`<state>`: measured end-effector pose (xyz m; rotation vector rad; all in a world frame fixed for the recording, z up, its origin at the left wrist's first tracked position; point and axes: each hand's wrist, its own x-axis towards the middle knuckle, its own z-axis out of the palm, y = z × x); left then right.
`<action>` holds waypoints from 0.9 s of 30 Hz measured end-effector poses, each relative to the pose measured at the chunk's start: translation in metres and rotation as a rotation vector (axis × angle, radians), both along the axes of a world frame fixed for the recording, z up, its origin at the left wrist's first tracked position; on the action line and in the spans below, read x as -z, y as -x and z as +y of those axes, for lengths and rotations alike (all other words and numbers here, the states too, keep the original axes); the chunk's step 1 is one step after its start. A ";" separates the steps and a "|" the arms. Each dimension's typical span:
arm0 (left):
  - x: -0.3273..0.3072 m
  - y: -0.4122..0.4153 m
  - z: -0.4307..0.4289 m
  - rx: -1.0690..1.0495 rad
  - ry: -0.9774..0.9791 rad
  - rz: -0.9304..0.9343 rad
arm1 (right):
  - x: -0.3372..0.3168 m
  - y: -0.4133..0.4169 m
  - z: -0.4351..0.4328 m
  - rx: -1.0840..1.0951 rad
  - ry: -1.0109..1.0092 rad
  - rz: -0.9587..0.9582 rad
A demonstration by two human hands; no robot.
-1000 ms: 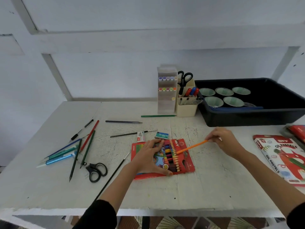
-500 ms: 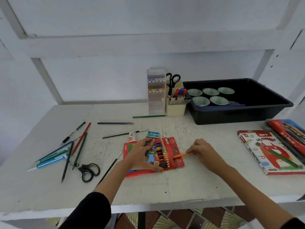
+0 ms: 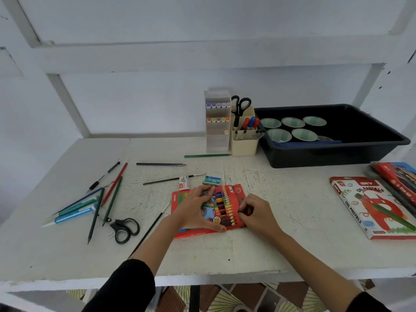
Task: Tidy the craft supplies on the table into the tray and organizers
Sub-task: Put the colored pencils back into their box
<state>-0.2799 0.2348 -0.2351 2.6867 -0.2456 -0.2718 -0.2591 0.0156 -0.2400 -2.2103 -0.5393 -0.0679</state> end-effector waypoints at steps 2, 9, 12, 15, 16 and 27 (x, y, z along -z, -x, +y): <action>-0.001 0.000 -0.001 0.000 0.002 -0.001 | -0.002 -0.001 -0.001 0.006 -0.008 0.009; -0.001 0.000 0.000 -0.009 0.011 -0.010 | -0.045 -0.036 -0.015 -0.131 0.199 0.317; 0.000 0.000 0.000 -0.008 0.020 -0.007 | -0.060 -0.062 -0.006 -0.088 0.191 0.209; 0.000 0.000 0.000 0.000 0.032 -0.020 | -0.066 -0.090 0.015 -0.068 0.198 0.105; 0.000 0.000 0.000 0.003 0.030 -0.026 | -0.066 -0.100 0.023 -0.068 0.217 0.072; 0.005 0.001 0.003 0.003 0.071 -0.100 | -0.017 -0.193 0.093 -0.154 0.573 -0.099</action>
